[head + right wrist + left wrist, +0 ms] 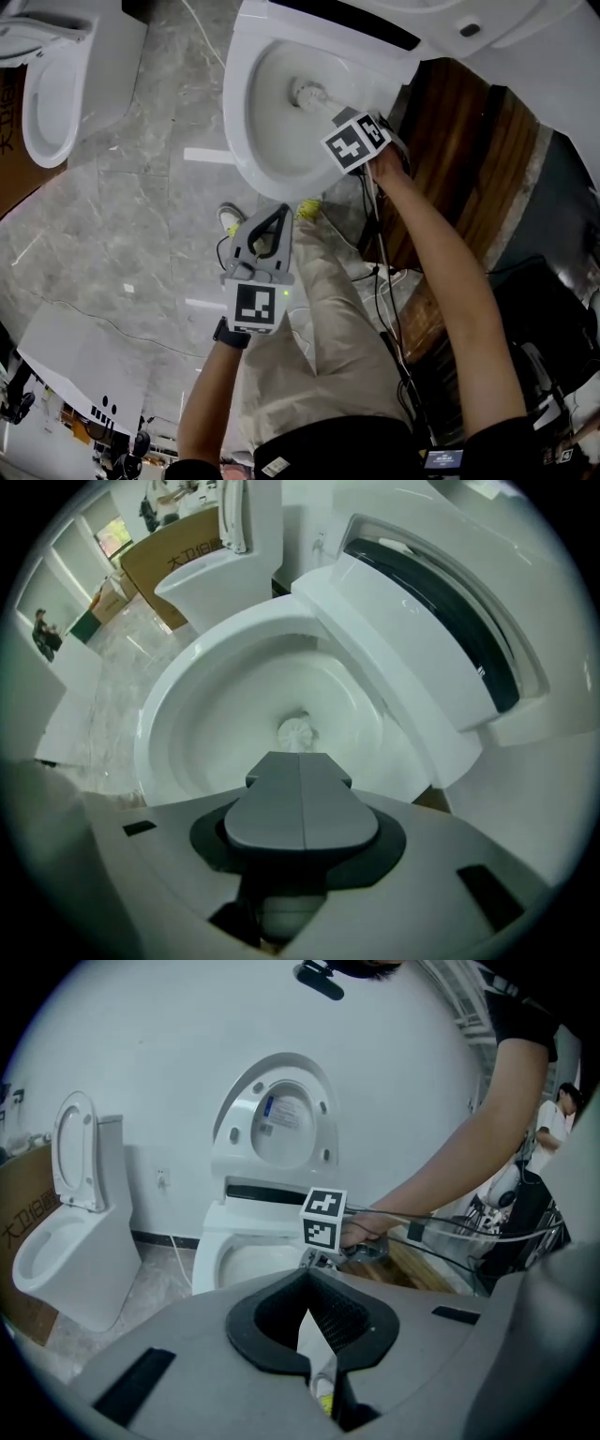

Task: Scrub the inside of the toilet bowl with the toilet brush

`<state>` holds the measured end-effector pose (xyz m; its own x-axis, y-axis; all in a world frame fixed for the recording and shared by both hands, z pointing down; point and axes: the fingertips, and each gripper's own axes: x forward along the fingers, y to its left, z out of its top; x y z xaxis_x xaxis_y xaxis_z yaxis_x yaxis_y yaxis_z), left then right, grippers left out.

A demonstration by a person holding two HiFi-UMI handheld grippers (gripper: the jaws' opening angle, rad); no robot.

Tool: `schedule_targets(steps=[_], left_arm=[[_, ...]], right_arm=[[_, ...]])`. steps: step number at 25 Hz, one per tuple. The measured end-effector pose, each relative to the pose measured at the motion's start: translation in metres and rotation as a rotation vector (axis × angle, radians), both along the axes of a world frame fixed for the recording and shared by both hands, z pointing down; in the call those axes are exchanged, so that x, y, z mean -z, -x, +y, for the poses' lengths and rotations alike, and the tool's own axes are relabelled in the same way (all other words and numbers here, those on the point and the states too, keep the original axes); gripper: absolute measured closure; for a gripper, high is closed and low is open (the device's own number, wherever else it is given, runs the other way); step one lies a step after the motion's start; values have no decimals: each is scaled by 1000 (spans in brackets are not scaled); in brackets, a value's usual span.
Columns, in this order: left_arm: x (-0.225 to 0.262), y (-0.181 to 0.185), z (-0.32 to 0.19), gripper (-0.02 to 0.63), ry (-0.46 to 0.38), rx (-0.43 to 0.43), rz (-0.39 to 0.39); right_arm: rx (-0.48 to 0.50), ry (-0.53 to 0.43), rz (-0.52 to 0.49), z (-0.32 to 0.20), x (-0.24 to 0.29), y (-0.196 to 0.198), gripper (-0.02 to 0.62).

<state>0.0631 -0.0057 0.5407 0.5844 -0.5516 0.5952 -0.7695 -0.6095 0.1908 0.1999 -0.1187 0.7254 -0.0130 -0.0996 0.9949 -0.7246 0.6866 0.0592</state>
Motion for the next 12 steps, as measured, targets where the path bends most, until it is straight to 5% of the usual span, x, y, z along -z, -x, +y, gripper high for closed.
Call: schedule_targets(steps=[3,7,12], left_arm=[[8,7,-1,589,-10,-5,15],[15,15,-10,588,-35,-26,58],[8,37,-24,589,-45,-49,60]], right_arm=[[-70,66,-36,17,2,21,433],[58,48,69,22,-11,50,433],[42,46,157,-7,-46,54,433]])
